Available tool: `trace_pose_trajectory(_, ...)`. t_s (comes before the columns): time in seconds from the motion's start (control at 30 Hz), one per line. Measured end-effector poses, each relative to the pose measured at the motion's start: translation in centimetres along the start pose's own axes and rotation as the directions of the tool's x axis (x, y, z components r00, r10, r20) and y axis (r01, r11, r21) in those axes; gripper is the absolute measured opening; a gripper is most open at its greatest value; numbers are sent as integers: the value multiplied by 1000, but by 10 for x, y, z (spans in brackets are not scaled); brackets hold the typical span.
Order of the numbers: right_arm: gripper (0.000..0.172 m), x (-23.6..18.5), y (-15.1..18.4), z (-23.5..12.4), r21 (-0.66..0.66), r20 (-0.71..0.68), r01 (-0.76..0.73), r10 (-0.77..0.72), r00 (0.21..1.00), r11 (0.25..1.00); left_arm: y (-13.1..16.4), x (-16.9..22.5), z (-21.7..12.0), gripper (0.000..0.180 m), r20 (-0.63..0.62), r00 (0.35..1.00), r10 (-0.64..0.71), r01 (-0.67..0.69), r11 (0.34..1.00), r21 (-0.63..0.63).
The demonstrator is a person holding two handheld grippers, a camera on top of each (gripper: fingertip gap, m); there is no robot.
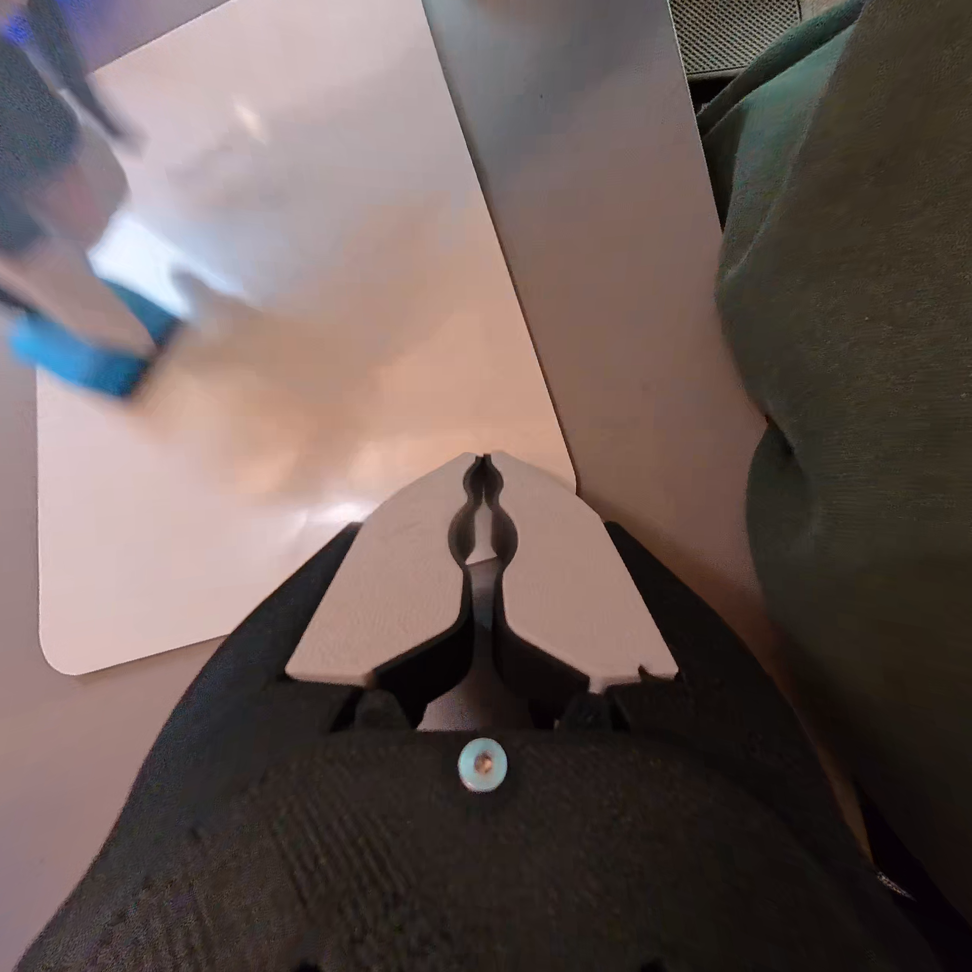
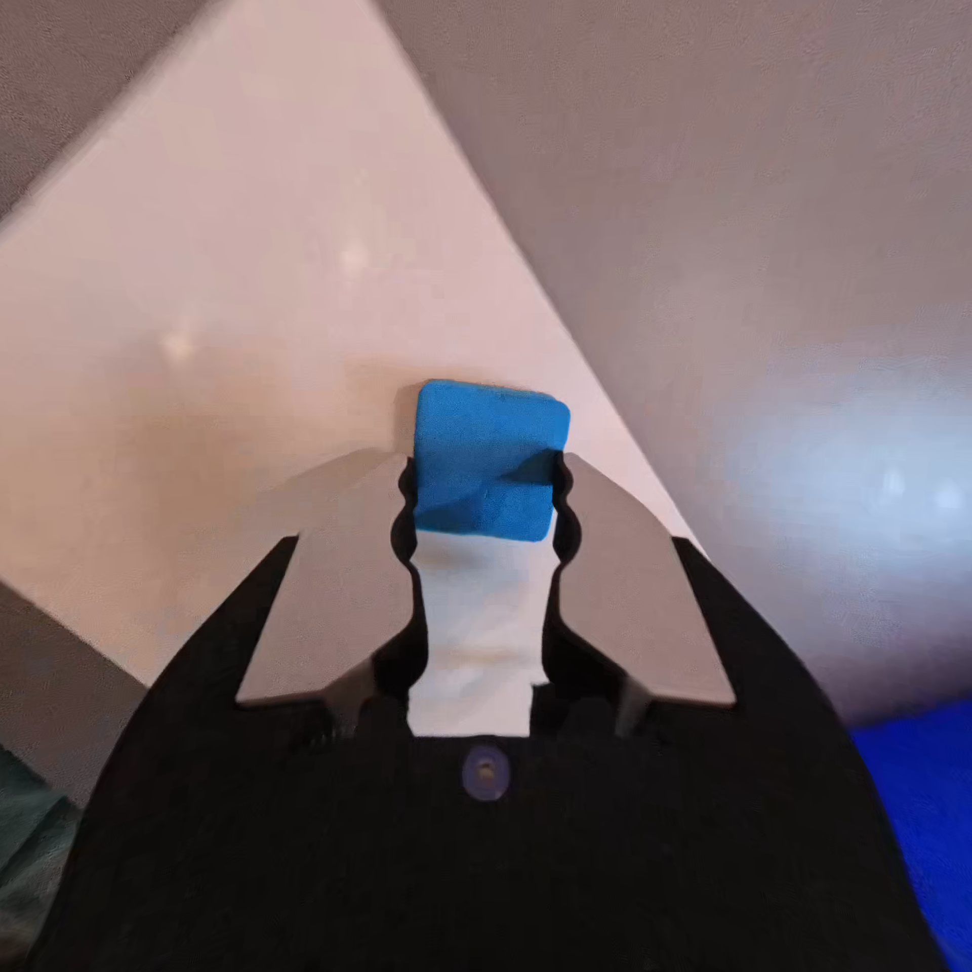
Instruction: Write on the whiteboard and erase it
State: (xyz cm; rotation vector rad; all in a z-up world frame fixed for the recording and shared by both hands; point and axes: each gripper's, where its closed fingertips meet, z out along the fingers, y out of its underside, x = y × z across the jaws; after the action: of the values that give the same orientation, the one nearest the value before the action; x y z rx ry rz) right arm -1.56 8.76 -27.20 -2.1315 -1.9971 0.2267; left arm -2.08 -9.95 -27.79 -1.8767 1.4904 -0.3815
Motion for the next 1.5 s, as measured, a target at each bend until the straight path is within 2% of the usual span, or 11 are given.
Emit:
trace_pose_trajectory(0.1, 50, 86, 88, -21, -10, -98, -345, 343, 934, 938, 0, 0, 0, 0, 3, 1000, 5, -5, 1000, -5)
trace_pose_trajectory(0.17, 50, 95, 120, -29, 19, -103, -420, 420, 902, 907, 0, 0, 0, 0, 0, 1000, 0, 0, 1000, -4)
trace_pose_trajectory(0.4, 50, -38, 119, -34, 10, 0, -94, 94, 996, 995, -2, 1, 1, 0, -10, 1000, -11, 11, 1000, -1)
trace_pose_trajectory(0.6, 50, 70, 154, -40, 56, -93, -441, 445, 891, 896, -2, 3, 1, 0, 1, 1000, 10, -10, 1000, -8)
trace_pose_trajectory(0.67, 50, 69, 151, -39, 37, -106, -400, 402, 909, 916, -1, 3, 0, 0, -6, 1000, 1, -1, 1000, -5)
trace_pose_trajectory(0.87, 50, -93, 71, -24, 59, 122, -3, -4, 993, 998, -2, 3, 1, 0, -23, 1000, -9, 9, 1000, -2)
trace_pose_trajectory(0.97, 50, -145, 62, -24, 53, 124, 160, -166, 978, 986, -2, 4, 0, 0, -19, 1000, -8, 8, 1000, -2)
trace_pose_trajectory(1.1, 50, -68, 116, -35, 29, 0, -101, 101, 995, 994, -1, 5, -1, 0, -14, 1000, 1, -1, 1000, -7)
trace_pose_trajectory(1.23, 50, 9, 186, -50, 67, -72, -412, 416, 906, 909, -1, 4, -1, 0, -18, 1000, -5, 5, 1000, -8)
trace_pose_trajectory(1.33, 50, -8, 163, -44, 80, -73, -322, 328, 942, 943, -1, 4, -1, 0, -30, 999, -22, 22, 1000, -4)
trace_pose_trajectory(1.5, 50, -89, 58, -18, 98, 24, 23, -25, 999, 995, -2, 2, 0, 0, -28, 999, -27, 27, 1000, -7)
